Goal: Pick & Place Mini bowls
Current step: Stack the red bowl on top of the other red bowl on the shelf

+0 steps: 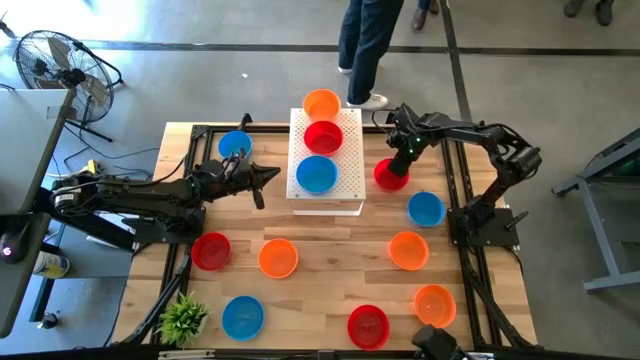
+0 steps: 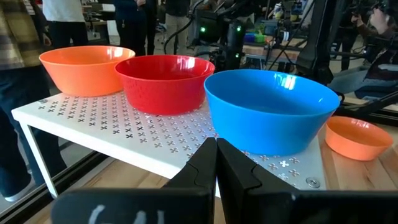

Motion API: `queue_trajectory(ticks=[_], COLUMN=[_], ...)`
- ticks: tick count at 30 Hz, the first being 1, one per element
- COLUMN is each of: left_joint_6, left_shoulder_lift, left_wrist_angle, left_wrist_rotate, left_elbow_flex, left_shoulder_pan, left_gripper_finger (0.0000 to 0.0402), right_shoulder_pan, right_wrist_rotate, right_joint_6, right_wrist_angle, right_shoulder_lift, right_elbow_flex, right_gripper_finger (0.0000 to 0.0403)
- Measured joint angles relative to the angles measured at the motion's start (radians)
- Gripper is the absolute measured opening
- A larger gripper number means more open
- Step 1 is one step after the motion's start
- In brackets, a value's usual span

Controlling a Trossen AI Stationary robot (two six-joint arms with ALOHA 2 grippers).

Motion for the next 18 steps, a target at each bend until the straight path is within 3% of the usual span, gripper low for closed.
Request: queue_trajectory(ticks=[7, 13, 18], left_joint_6=[0.000, 0.000, 0.000], left_shoulder_lift=[0.000, 0.000, 0.000], left_wrist_angle=[0.000, 0.000, 0.012], left_wrist_rotate=[0.000, 0.000, 0.001], left_elbow_flex=[0.000, 0.000, 0.000], left_shoulder_pan=[0.000, 0.000, 0.000], left_gripper_finger=[0.0002, 0.0002, 0.0002], right_shoulder_pan=[0.000, 0.013, 0.069], right_wrist_rotate=[-0.015, -0.008, 0.002], right_joint_6=[0.083, 0.224, 0.390], right_wrist_angle=[-0.280, -0.547, -0.619], right_shoulder_lift=[-0.080, -0.109, -0.075], right_elbow_flex=[0.181, 0.515, 0.794], right_gripper_finger=[0.0003, 0.0002, 0.0001])
